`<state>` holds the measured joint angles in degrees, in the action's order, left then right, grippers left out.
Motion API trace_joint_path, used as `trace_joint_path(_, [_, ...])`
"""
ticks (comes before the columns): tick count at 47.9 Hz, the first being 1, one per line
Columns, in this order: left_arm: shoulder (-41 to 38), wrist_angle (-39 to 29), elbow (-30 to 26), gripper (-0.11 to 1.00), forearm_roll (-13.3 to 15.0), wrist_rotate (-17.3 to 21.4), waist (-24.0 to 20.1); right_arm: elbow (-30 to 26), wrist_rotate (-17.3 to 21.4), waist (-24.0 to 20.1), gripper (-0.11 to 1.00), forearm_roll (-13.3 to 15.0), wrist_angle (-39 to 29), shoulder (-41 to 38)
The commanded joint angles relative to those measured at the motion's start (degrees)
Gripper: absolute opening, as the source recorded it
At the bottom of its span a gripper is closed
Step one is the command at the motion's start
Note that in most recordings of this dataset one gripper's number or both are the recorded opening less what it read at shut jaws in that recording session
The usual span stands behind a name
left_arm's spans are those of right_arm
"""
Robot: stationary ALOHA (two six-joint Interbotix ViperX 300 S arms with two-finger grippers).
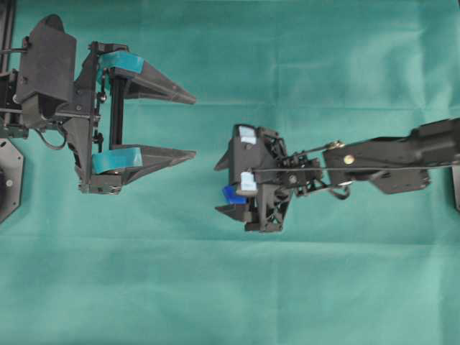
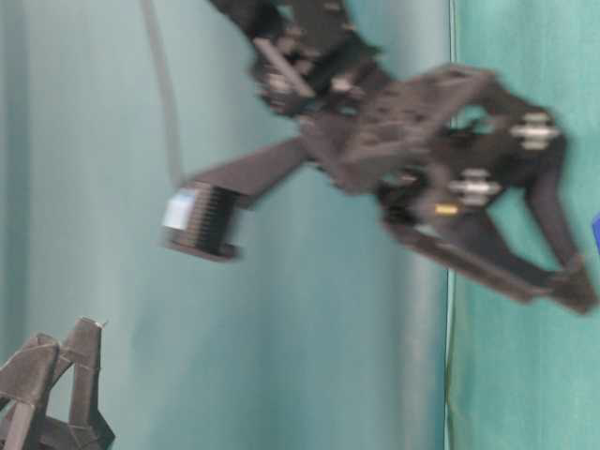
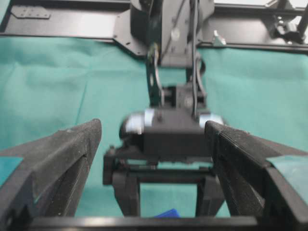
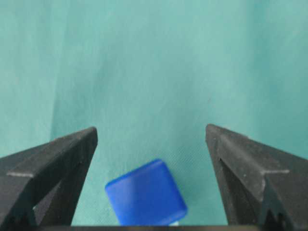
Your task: Handover the blue block to the right arm after grasping it with the left arm, then place it in the designated position.
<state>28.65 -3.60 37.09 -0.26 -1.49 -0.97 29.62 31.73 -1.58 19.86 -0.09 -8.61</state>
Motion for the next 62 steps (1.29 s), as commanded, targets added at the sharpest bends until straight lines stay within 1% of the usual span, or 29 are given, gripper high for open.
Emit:
trace_joint_path(1, [0.3, 0.4, -1.1, 1.0, 0.0, 0.0, -0.1, -1.3, 0.0, 0.0, 0.89, 0.2, -2.5, 5.1])
trace_joint_path(12, [0.3, 0.4, -1.2, 1.0, 0.0, 0.0, -0.1, -1.4, 0.0, 0.0, 0.89, 0.9, -8.7, 12.0])
trace_joint_path(22, [0.3, 0.4, -1.1, 1.0, 0.0, 0.0, -0.1, -1.4, 0.0, 0.0, 0.88, 1.4, -12.0, 16.2])
trace_joint_path(47, [0.3, 0.3, -1.1, 1.0, 0.0, 0.0, -0.1, -1.4, -0.1, 0.0, 0.88, 3.9, -16.5, 27.5])
trace_joint_path(55, [0.3, 0.2, -1.1, 1.0, -0.1, -0.1, -0.1, -1.1, -0.1, -0.1, 0.88, 4.7, -16.8, 30.7])
trace_joint_path(62, [0.3, 0.2, -1.1, 1.0, 0.0, -0.1, -0.1, -0.5, 0.0, 0.0, 0.88, 4.9, -16.8, 33.0])
